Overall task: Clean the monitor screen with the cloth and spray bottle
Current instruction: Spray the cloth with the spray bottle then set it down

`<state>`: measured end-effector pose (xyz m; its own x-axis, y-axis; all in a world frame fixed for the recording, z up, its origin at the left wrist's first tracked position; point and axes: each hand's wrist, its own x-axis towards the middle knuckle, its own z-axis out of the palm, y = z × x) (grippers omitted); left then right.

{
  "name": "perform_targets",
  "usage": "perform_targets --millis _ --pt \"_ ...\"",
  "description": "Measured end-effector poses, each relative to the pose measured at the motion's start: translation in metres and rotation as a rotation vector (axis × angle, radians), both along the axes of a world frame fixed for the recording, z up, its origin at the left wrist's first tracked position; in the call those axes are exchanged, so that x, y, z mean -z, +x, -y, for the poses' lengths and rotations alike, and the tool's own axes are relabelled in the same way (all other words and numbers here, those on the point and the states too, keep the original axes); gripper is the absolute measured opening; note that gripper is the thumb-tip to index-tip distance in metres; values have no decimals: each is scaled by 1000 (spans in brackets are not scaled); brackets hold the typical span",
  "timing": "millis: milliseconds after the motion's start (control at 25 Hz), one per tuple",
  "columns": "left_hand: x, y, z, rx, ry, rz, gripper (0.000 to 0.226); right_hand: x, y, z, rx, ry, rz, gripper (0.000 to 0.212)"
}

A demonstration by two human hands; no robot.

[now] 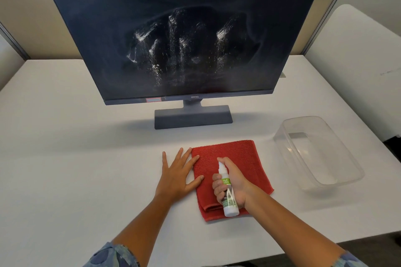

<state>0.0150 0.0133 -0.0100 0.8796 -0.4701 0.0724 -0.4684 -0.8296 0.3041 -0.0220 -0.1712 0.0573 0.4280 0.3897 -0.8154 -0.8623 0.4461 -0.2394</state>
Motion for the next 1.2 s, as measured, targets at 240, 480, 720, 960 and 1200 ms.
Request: perform_targets --millis 240,480,720,960,1200 --pt "1 0 0 5 25 4 68 1 -26 17 38 -181 -8 49" --pt "0 0 -1 6 46 1 70 4 -38 33 151 -297 26 43" --pt "0 0 0 4 49 -3 71 5 -41 46 222 -428 173 51" --pt "1 1 0 5 51 1 69 -7 -44 67 220 -698 461 36" --pt "-3 0 -2 -20 37 10 68 -15 -38 90 286 -1289 790 31"
